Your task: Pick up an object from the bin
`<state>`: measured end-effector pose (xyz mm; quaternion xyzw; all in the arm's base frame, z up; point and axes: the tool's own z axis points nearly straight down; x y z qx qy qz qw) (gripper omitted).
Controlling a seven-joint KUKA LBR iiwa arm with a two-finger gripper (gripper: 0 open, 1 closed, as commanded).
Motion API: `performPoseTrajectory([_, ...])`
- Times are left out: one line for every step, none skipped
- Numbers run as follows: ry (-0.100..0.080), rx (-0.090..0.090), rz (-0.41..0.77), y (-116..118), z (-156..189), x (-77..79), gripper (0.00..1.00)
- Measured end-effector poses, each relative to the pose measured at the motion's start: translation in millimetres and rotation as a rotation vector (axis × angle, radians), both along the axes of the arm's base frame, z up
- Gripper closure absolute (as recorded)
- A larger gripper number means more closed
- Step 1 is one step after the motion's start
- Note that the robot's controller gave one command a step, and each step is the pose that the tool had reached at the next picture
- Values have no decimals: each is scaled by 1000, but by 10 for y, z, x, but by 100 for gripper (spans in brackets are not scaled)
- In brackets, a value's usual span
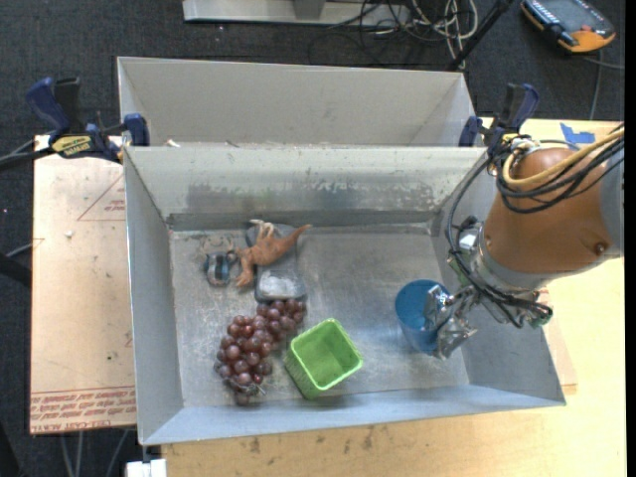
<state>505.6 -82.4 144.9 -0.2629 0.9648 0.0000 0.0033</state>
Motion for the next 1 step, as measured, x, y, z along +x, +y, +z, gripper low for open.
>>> performPoseTrajectory([11, 1, -1, -95, 418, 81, 100])
